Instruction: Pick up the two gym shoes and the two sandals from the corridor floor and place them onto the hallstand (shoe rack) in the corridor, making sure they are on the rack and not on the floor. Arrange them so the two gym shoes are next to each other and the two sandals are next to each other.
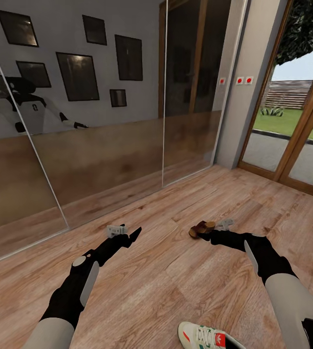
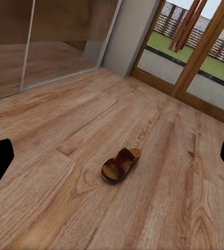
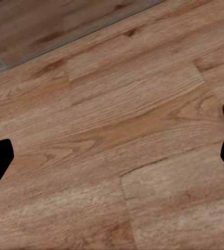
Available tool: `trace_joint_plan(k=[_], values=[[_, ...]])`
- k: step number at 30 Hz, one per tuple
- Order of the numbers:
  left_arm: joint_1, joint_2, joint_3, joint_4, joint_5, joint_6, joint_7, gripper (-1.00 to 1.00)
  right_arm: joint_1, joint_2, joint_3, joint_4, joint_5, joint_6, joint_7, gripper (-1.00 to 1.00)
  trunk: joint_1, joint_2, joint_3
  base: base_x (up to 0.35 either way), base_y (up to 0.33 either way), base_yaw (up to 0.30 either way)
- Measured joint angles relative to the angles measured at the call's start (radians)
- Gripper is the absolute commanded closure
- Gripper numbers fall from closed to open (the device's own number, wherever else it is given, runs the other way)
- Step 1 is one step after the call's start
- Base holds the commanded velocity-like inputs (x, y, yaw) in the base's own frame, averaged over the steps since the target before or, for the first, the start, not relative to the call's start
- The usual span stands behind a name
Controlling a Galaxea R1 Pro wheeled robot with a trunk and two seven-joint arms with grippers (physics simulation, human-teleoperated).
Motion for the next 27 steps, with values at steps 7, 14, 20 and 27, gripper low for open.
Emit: trace_joint_plan(k=[7,14,20,27], values=[[0.000,0.000,-0.001,0.000,0.000,0.000,0.000,-1.00,0.000,0.000,0.000,0.000,0.000,0.000,0.001,-1.00,0.000,0.000,0.000,0.000,0.000,0.000],[0.000,0.000,-0.001,0.000,0.000,0.000,0.000,-1.00,0.000,0.000,0.000,0.000,0.001,0.000,0.001,-1.00,0.000,0.000,0.000,0.000,-0.011,0.000],[0.000,0.000,0.000,0.000,0.000,0.000,0.000,-1.00,0.000,0.000,0.000,0.000,0.000,0.000,0.001,-1.00,0.000,0.000,0.000,0.000,-0.076,0.000],[0.000,0.000,0.000,0.000,0.000,0.000,0.000,-1.00,0.000,0.000,0.000,0.000,0.001,0.000,0.001,-1.00,0.000,0.000,0.000,0.000,-0.011,-0.004]])
